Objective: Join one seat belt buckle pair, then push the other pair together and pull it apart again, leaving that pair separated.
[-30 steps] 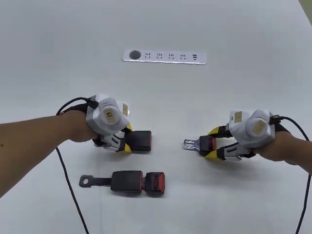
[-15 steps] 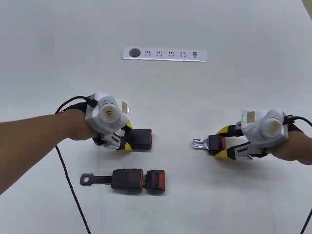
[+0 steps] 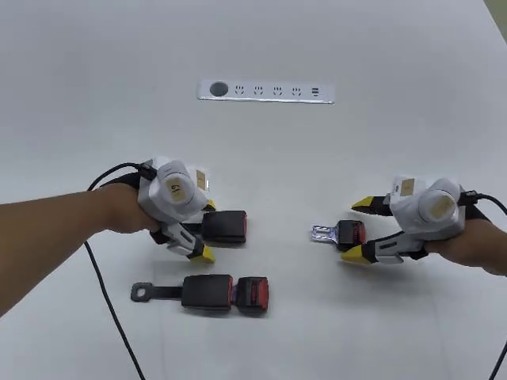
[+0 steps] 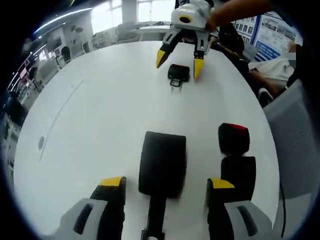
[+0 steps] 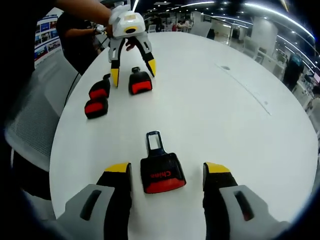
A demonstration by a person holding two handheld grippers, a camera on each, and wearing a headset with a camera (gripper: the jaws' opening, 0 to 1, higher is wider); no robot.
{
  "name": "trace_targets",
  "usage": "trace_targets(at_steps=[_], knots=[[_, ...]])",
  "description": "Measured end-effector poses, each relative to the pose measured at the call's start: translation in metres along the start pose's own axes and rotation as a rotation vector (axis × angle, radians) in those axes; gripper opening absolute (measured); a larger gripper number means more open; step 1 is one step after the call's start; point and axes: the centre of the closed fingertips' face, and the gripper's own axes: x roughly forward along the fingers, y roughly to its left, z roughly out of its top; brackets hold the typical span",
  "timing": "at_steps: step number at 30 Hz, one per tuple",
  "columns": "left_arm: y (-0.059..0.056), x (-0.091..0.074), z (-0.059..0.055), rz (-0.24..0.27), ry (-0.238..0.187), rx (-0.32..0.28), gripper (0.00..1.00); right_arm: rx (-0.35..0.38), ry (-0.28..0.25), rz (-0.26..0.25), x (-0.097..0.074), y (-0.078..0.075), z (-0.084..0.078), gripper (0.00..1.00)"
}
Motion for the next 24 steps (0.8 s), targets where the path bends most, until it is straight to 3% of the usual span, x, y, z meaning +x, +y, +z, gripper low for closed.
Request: trace_targets(at_steps=[1, 4, 6, 10, 12, 15, 18, 20, 22, 24], knots=[[0.003, -0.001, 0.002, 0.013, -0.018, -0.022, 0.74, 0.005, -0.008, -0.017, -0.001, -0.002, 0.002, 0.57], [0.008, -0.011, 0.014, 0.055, -0.116, -0.139, 0.77, 0.046, -0.031, -0.108, -0.004, -0.011, 0.002, 0.65], [0.013, -0.016, 0.013, 0.086, -0.136, -0.177, 0.79, 0.123, -0.063, -0.126, -0.005, -0.008, 0.005, 0.72], [0.015, -0.026, 0.012, 0.147, -0.166, -0.242, 0.80, 0.215, -0.114, -0.223, -0.014, -0.007, 0.014, 0.72], [0.017, -0.033, 0.014, 0.193, -0.210, -0.300, 0.84, 0.275, -0.159, -0.279, -0.017, -0.009, 0.018, 0.76], [0.022, -0.042, 0.011, 0.268, -0.258, -0.366, 0.91, 0.312, -0.178, -0.341, -0.022, -0.007, 0.020, 0.81], [0.018, -0.055, 0.009, 0.295, -0.300, -0.432, 0.93, 0.348, -0.226, -0.397, -0.026, -0.003, 0.028, 0.83], [0.018, -0.059, 0.006, 0.318, -0.319, -0.436, 0.96, 0.382, -0.258, -0.426, -0.030, -0.002, 0.033, 0.87], [0.017, -0.067, 0.005, 0.360, -0.336, -0.451, 1.00, 0.397, -0.265, -0.454, -0.031, -0.002, 0.032, 0.93], [0.013, -0.072, 0.004, 0.370, -0.347, -0.469, 1.00, 0.426, -0.267, -0.469, -0.031, 0.002, 0.031, 0.94]])
